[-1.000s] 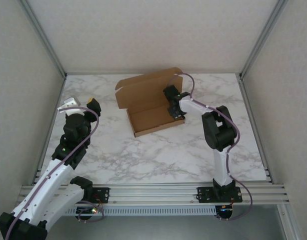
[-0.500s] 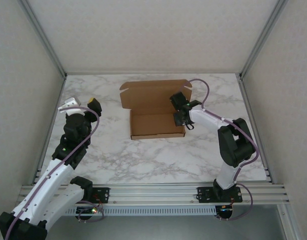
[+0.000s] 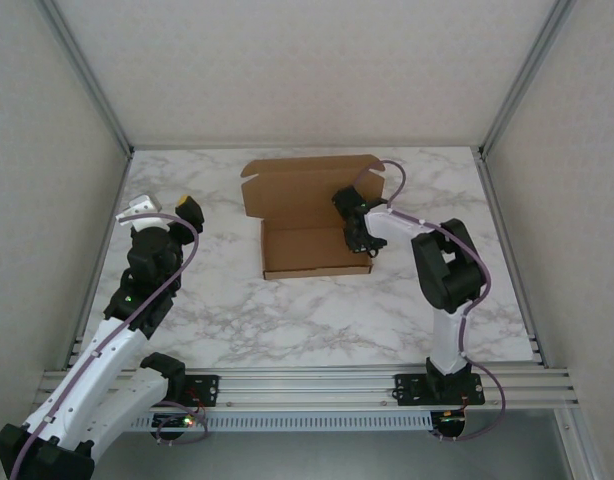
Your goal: Fold the paper box
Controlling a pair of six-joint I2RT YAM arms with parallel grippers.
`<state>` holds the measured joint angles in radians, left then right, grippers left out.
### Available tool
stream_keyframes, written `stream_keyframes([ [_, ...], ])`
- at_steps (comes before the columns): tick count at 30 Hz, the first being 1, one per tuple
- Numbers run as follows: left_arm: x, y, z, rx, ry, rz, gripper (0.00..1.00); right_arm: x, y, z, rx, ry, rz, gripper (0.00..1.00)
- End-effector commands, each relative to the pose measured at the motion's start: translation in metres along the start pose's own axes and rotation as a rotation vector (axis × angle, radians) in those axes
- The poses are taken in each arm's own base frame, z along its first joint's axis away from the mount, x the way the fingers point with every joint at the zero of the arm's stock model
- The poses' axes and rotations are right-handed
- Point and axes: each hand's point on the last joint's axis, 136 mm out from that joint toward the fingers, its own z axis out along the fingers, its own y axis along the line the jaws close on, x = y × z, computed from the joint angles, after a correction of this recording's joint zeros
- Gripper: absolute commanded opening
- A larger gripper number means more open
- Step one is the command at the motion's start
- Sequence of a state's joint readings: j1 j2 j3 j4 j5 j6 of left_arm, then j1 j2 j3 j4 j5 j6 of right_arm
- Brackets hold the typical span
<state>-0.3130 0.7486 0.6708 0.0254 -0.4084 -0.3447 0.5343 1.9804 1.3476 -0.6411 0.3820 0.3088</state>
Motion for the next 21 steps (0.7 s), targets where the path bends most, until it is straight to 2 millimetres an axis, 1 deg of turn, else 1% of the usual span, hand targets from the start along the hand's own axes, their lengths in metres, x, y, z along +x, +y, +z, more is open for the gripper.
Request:
stream_keyframes([
  [1,0.0,-0.002,-0.002,0.011,-0.008,-0.012,0.82,-0.003,-0.013,0.003,0.084,0.011,-0.005,0.24],
  [4,0.0,0.0,-0.003,0.005,-0.014,-0.009,0.82,-0.001,-0.018,0.005,0.109,0.004,-0.008,0.2],
  [6,-0.001,-0.002,-0.004,0.018,-0.017,-0.01,0.83,0.0,-0.018,0.003,0.102,-0.003,-0.003,0.21],
  [7,-0.002,-0.004,-0.004,0.032,-0.019,-0.014,0.85,-0.001,-0.016,0.001,0.086,-0.007,-0.002,0.22],
  [10,-0.004,-0.009,-0.007,0.067,-0.027,-0.034,0.9,-0.008,-0.013,-0.015,0.027,-0.054,0.02,0.34],
  [11,-0.002,-0.008,-0.006,0.061,-0.025,-0.041,0.95,-0.012,-0.012,-0.023,0.004,-0.079,0.029,0.38],
  [12,-0.001,-0.007,-0.005,0.054,-0.021,-0.046,0.97,-0.018,-0.011,-0.033,-0.025,-0.11,0.039,0.42],
  [14,0.002,-0.008,-0.003,0.055,-0.009,-0.043,0.98,-0.025,-0.009,-0.051,-0.078,-0.17,0.046,0.51],
  [16,0.002,-0.01,-0.001,0.058,-0.006,-0.057,0.98,-0.032,-0.011,-0.073,-0.127,-0.253,0.056,0.56],
  [17,0.0,-0.007,-0.001,0.043,-0.015,-0.08,0.98,-0.035,-0.013,-0.086,-0.152,-0.304,0.065,0.61],
  [19,-0.005,-0.005,0.0,0.029,-0.04,-0.136,1.0,-0.042,-0.022,-0.117,-0.188,-0.417,0.093,0.61],
  [21,-0.01,-0.018,-0.002,0.1,-0.043,-0.137,0.99,-0.05,-0.033,-0.15,-0.224,-0.544,0.133,0.61],
])
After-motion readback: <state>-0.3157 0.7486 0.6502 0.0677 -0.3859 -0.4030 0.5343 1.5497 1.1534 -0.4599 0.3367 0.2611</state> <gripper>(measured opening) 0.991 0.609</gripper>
